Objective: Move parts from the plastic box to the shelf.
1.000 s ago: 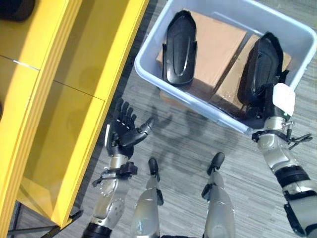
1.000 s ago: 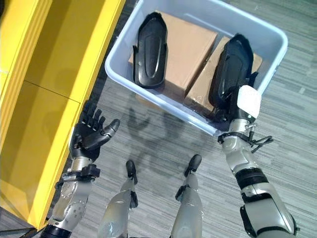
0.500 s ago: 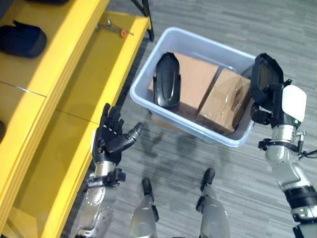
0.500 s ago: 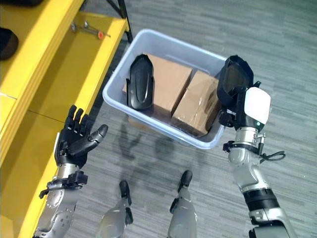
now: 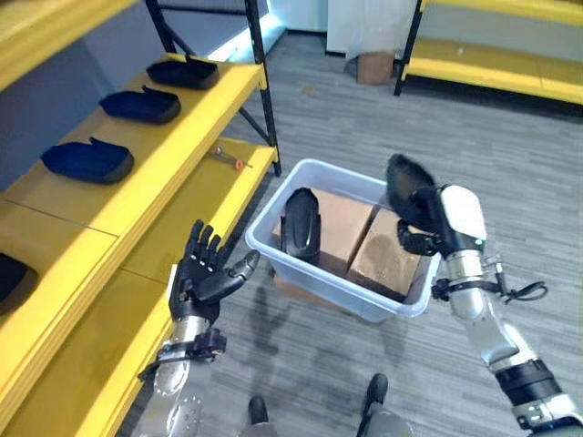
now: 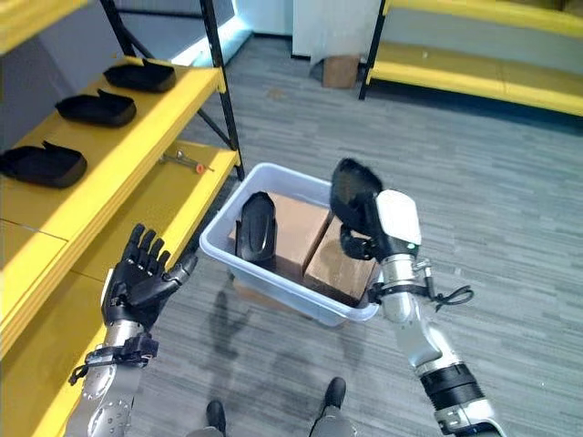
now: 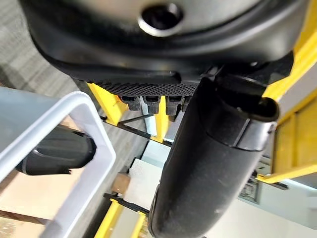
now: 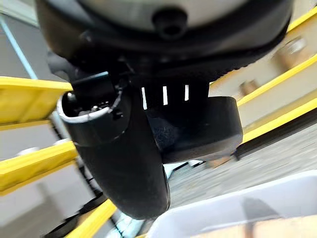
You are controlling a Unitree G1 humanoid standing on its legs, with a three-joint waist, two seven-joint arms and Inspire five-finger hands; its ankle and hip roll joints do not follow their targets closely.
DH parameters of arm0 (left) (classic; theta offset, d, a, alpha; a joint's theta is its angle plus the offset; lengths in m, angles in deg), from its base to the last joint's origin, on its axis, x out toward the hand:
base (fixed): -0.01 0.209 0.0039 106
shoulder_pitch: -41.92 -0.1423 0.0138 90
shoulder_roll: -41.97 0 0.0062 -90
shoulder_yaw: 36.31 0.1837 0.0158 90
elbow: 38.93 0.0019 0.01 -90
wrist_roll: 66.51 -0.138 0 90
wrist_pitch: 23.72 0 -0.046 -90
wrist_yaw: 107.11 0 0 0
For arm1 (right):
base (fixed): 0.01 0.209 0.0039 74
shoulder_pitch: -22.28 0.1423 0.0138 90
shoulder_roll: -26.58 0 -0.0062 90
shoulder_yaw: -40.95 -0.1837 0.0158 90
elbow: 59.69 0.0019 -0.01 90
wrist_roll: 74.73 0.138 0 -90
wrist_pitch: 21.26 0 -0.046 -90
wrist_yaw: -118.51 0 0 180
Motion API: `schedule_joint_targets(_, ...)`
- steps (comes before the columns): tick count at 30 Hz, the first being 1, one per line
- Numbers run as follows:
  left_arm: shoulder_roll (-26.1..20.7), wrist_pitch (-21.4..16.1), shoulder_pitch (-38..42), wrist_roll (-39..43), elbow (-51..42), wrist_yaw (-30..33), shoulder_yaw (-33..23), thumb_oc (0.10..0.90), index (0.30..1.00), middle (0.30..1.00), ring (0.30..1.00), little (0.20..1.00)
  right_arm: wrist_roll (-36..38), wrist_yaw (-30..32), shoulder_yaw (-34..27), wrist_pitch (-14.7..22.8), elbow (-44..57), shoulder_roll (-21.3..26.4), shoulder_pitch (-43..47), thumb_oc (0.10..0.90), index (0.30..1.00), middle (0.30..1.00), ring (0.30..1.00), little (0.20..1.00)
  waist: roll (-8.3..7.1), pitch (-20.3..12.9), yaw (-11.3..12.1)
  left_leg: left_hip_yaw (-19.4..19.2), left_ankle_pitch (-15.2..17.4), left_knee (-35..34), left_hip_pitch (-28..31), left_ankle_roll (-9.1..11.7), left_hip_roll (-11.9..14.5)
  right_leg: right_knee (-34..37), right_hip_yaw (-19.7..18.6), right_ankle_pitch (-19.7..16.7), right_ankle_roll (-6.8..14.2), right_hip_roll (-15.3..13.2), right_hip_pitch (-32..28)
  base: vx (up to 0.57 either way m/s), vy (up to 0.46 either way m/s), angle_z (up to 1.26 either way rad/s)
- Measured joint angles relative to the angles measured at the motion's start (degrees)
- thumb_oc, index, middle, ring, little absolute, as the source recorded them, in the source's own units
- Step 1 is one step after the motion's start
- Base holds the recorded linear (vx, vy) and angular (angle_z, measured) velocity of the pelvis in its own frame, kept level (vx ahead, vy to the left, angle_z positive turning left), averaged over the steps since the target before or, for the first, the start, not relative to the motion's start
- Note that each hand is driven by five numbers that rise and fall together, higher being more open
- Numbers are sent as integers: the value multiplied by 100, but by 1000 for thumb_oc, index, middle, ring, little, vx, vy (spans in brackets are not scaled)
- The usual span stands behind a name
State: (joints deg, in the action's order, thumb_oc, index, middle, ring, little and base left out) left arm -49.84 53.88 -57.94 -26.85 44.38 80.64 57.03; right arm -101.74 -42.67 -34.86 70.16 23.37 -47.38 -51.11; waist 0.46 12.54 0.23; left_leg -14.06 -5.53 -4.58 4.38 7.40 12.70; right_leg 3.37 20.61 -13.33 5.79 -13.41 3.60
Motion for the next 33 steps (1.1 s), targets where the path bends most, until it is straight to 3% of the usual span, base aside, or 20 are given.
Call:
schedule_joint_targets(5,153,4,-118,-9,4,-98,0,900,1000,1000,1000,1000,4,-117,394,96,7,-29,77,400,300,300,300,300,42,-400,61,11,-1,-1,9,-1,174,139,30,2,-67,178,-81,31,-31,-2)
schedule_joint_targets(13,346,4,-192,-10,68,-101,-2,900,1000,1000,1000,1000,-1,-177,436,85,59,-28,116,400,300,300,300,300,52,-423,314,204,-3,-22,-70,4,110,154,268,47,-61,100,-232,27,96,16)
schedule_joint_targets(17,321,6,-175,-14,94,-81,99,900,1000,1000,1000,1000,0,-175,439,5,52,-247,127,400,300,300,300,300,21,-407,566,416,53,125,-181,-39,-337,6,365,49,151,-359,-250,19,285,30)
schedule_joint_targets(18,306,5,-64,-44,166,-77,231,900,1000,1000,1000,1000,0,-176,453,-84,52,-239,125,400,300,300,300,300,-12,-388,612,568,203,416,-326,-203,-534,-169,414,73,191,-603,-249,20,182,47)
schedule_joint_targets(19,301,3,-28,-58,168,-71,294,900,1000,1000,1000,1000,-2,-177,458,-87,54,-245,127,400,300,300,300,300,-34,-374,647,608,289,528,-378,-193,-653,-270,417,100,267,-747,-256,49,246,52)
schedule_joint_targets(21,277,-5,113,-61,180,-64,352,900,1000,1000,1000,1000,-10,-175,451,-82,63,-269,133,400,300,300,300,300,-212,-284,736,759,561,1007,-647,-417,-962,-611,494,129,378,-1140,-257,44,220,70)
schedule_joint_targets(22,284,-6,242,-58,248,-47,447,900,1000,1000,1000,1000,-64,-175,436,-98,68,-216,108,400,300,300,300,300,-219,-254,602,1012,684,1339,-890,-508,-1084,-1006,360,134,371,-1328,-239,74,245,163)
schedule_joint_targets(23,266,-18,435,-57,406,-52,664,900,1000,1000,1000,1000,-129,-173,335,-126,190,-156,-45,400,300,300,300,300,-135,-194,344,1478,702,1519,-1039,-634,-1233,-1741,-569,-20,176,-1409,62,85,214,174)
schedule_joint_targets(24,158,-25,441,-64,422,-48,682,900,1000,1000,1000,1000,-159,-173,332,-68,254,-229,-63,400,300,300,300,300,-102,-173,299,1692,667,1498,-1156,-711,-1259,-2283,-1586,337,346,-1192,461,104,178,141)
schedule_joint_targets(25,42,-24,465,-67,465,-22,671,900,1000,1000,1000,1000,-166,-176,338,22,284,-323,-55,400,300,300,300,300,-81,-111,258,1909,615,1499,-1261,-785,-1235,-2661,-2329,990,399,-640,753,48,57,67)
schedule_joint_targets(26,-138,-22,480,-66,490,42,615,900,1000,1000,1000,1000,-167,-181,342,81,309,-426,-39,400,300,300,300,300,-102,-9,254,2034,554,1430,-1269,-850,-1186,-2931,-2658,1447,366,-84,969,62,35,51)
schedule_joint_targets(27,-260,-7,484,-65,521,82,549,900,1000,1000,1000,1000,-166,-214,343,92,396,-491,-39,400,300,300,300,300,-148,107,234,2089,484,1344,-1261,-884,-1196,-3094,-2770,1822,196,406,1145,96,-1,54)
schedule_joint_targets(29,-340,0,432,-65,565,104,493,900,1000,1000,1000,1000,-165,-227,342,150,467,-470,-14,400,300,300,300,300,-269,223,174,2048,424,1276,-1225,-873,-1345,-3122,-2428,2011,-219,929,1423,163,-37,49)
schedule_joint_targets(31,-218,3,425,-67,570,175,464,900,1000,1000,1000,1000,-151,-226,339,163,474,-458,38,400,300,300,300,300,-237,397,108,2220,479,1363,-1216,-879,-1482,-2869,-2551,1991,-321,1483,1513,86,-82,68)
schedule_joint_targets(32,-113,26,433,-82,560,178,506,900,1000,1000,1000,1000,-152,-231,338,158,463,-409,-4,400,300,300,300,300,-391,465,2,2249,414,1272,-1041,-807,-1736,-2269,-2544,1404,-557,1391,1219,103,-143,100)
schedule_joint_targets(33,56,108,377,-105,548,178,518,900,1000,1000,1000,1000,-151,-238,337,136,435,-403,-39,400,300,300,300,300,-309,466,33,2299,410,1171,-902,-806,-1710,-2180,-2449,1343,-599,1373,1075,66,-110,68)
